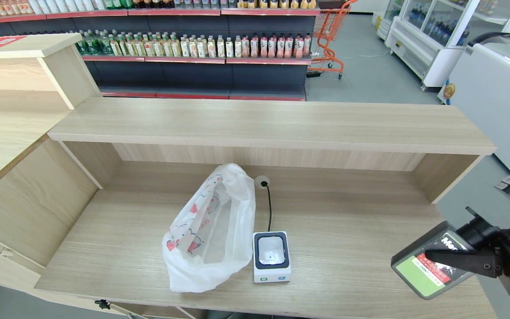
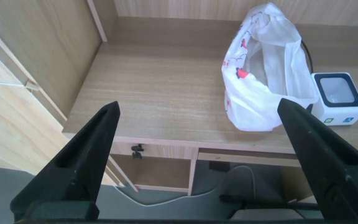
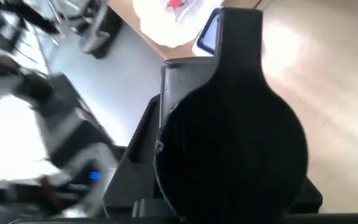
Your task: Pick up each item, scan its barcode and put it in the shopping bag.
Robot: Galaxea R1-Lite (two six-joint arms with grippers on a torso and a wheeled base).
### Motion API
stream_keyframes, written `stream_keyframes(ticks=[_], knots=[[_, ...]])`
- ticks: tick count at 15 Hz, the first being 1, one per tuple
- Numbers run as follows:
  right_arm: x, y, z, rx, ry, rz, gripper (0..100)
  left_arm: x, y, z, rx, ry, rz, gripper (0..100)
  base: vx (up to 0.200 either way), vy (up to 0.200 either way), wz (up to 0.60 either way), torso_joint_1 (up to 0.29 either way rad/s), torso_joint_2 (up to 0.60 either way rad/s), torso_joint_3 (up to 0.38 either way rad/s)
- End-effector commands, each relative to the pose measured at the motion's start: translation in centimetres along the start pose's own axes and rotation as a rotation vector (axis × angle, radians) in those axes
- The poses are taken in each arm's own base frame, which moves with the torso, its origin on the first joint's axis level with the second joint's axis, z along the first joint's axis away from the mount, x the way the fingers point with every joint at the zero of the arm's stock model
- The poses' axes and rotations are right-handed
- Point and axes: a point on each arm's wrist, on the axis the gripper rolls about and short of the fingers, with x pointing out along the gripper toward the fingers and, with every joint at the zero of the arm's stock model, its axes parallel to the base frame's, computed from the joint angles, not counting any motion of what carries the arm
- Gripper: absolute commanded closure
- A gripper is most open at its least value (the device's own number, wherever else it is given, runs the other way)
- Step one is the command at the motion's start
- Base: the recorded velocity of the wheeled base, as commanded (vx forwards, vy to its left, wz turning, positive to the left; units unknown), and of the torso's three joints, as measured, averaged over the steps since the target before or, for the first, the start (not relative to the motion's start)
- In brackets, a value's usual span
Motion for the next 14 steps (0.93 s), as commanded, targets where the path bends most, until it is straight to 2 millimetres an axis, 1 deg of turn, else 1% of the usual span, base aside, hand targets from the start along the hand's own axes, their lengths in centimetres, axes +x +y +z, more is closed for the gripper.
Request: stream_keyframes(ticks=[1, 3, 4, 5, 6, 8, 10, 12, 13, 14], knots=[[1.4, 0.2, 0.8, 0.217, 0.026, 0.02, 100, 0.0, 0.0, 0.0, 0.0, -0.001, 0.001, 0, 0.0, 0.0, 0.0, 0.0, 0.0, 0.0], [1.5, 0.1, 0.8, 0.228, 0.026, 0.007, 100, 0.0, 0.0, 0.0, 0.0, -0.001, 0.001, 0, 0.0, 0.0, 0.0, 0.0, 0.0, 0.0], [1.5, 0.1, -0.4, 0.206, 0.071, -0.071, 100, 0.0, 0.0, 0.0, 0.0, -0.001, 0.001, 0, 0.0, 0.0, 0.0, 0.0, 0.0, 0.0], [1.4, 0.0, -1.8, 0.149, 0.126, -0.144, 100, 0.0, 0.0, 0.0, 0.0, -0.001, -0.001, 0, 0.0, 0.0, 0.0, 0.0, 0.0, 0.0], [1.1, -0.1, -2.0, 0.105, 0.138, -0.16, 100, 0.0, 0.0, 0.0, 0.0, -0.001, -0.001, 0, 0.0, 0.0, 0.0, 0.0, 0.0, 0.0], [1.1, -0.4, -0.8, 0.075, 0.1, -0.117, 100, 0.0, 0.0, 0.0, 0.0, -0.001, 0.001, 0, 0.0, 0.0, 0.0, 0.0, 0.0, 0.0], [1.5, -0.7, -0.8, 0.147, 0.073, -0.007, 100, 0.0, 0.0, 0.0, 0.0, -0.001, -0.001, 0, 0.0, 0.0, 0.0, 0.0, 0.0, 0.0], [3.9, -2.1, -1.4, 0.166, 0.109, 0.069, 100, 0.0, 0.0, 0.0, 0.0, -0.001, -0.001, 0, 0.0, 0.0, 0.0, 0.0, 0.0, 0.0], [4.6, -2.8, -1.6, 0.171, 0.116, 0.078, 100, 0.0, 0.0, 0.0, 0.0, -0.001, 0.001, 0, 0.0, 0.0, 0.0, 0.0, 0.0, 0.0], [5.9, -4.1, -1.9, 0.166, 0.124, 0.09, 100, 0.0, 0.0, 0.0, 0.0, -0.001, 0.002, 0, 0.0, 0.0, 0.0, 0.0, 0.0, 0.0]])
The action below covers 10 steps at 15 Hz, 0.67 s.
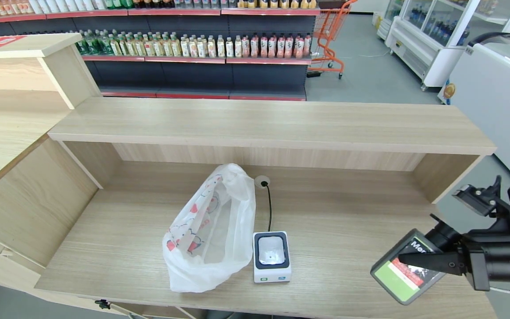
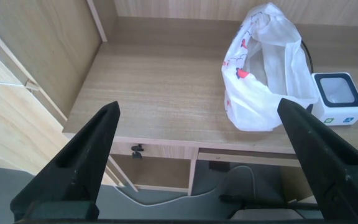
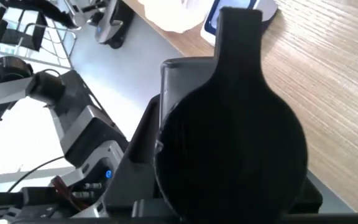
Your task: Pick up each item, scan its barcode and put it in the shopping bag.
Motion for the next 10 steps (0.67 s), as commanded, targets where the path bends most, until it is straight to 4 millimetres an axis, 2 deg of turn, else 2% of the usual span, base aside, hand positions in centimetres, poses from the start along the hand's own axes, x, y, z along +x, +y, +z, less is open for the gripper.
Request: stream_keyframes(ticks=[1, 2, 6, 10], knots=[[3.1, -3.0, -0.4, 0.032, 0.049, 0.045, 100, 0.0, 0.0, 0.0, 0.0, -0.001, 0.001, 0, 0.0, 0.0, 0.0, 0.0, 0.0, 0.0], [3.7, -3.3, -0.1, 0.027, 0.054, 0.054, 100, 0.0, 0.0, 0.0, 0.0, -0.001, 0.001, 0, 0.0, 0.0, 0.0, 0.0, 0.0, 0.0], [5.0, -2.4, 0.2, -0.004, 0.08, 0.107, 100, 0.0, 0.0, 0.0, 0.0, -0.001, -0.001, 0, 0.0, 0.0, 0.0, 0.0, 0.0, 0.0], [5.2, -2.4, 0.6, -0.018, 0.077, 0.114, 100, 0.0, 0.0, 0.0, 0.0, -0.001, 0.001, 0, 0.0, 0.0, 0.0, 0.0, 0.0, 0.0]])
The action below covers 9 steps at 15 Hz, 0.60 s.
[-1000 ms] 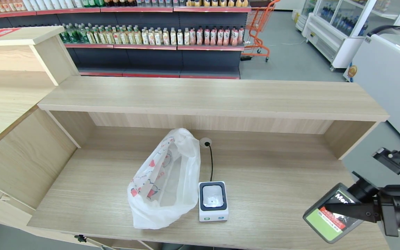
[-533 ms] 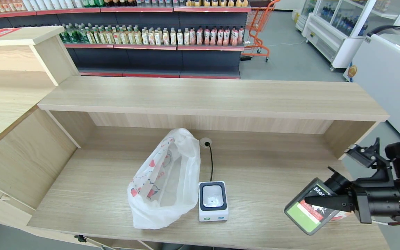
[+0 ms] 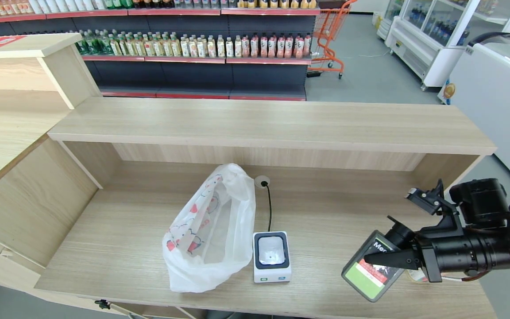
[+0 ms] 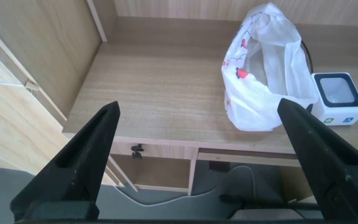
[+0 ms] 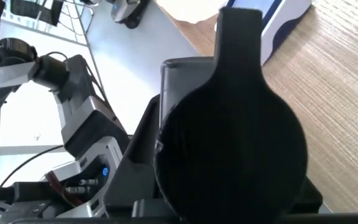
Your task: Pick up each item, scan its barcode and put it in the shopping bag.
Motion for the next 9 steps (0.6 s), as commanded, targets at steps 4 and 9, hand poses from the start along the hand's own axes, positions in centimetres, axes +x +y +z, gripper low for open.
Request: stream_keyframes(ticks=[4, 9], knots=[[0.2, -0.1, 0.4, -0.009, -0.002, 0.004, 100, 0.0, 0.0, 0.0, -0.012, -0.001, 0.001, 0, 0.0, 0.2, 0.0, -0.002, 0.0, 0.002], [0.6, -0.5, 1.3, -0.032, 0.002, -0.042, 100, 0.0, 0.0, 0.0, -0.011, -0.001, 0.001, 0, 0.0, 0.2, 0.0, 0.001, 0.0, -0.001]])
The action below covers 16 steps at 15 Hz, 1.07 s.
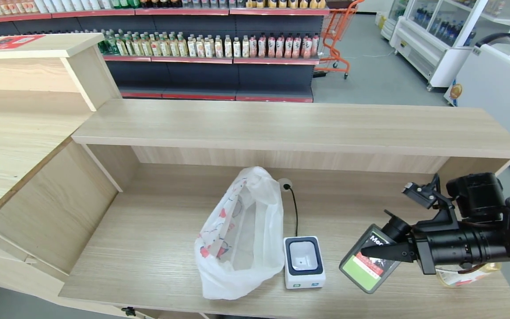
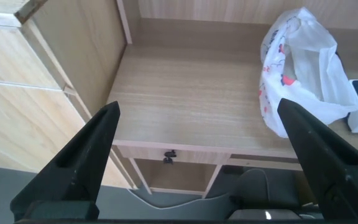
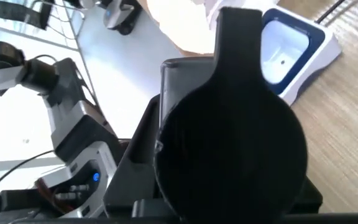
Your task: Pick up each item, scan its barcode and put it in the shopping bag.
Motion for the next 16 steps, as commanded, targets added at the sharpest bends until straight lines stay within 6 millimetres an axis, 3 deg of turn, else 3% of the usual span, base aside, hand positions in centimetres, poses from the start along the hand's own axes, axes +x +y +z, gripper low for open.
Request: stream_keyframes(ticks=[1, 4, 11, 16], knots=[[0.6, -0.5, 0.4, -0.01, 0.013, -0.032, 100, 0.0, 0.0, 0.0, 0.003, -0.001, 0.0, 0, 0.0, 0.2, 0.0, 0.002, 0.0, -0.002], [2.1, -1.2, 0.4, -0.009, 0.061, -0.075, 100, 0.0, 0.0, 0.0, 0.005, -0.001, 0.0, 0, 0.0, 0.0, 0.0, 0.0, 0.0, 0.0], [6.6, -5.4, 0.0, -0.044, 0.073, -0.115, 100, 0.0, 0.0, 0.0, 0.005, -0.001, 0.002, 0, 0.0, 0.0, 0.0, 0.0, 0.0, 0.0], [9.0, -6.7, 0.3, -0.063, 0.098, -0.125, 100, 0.0, 0.0, 0.0, 0.005, -0.001, 0.0, 0, 0.0, 0.0, 0.0, 0.0, 0.0, 0.0]])
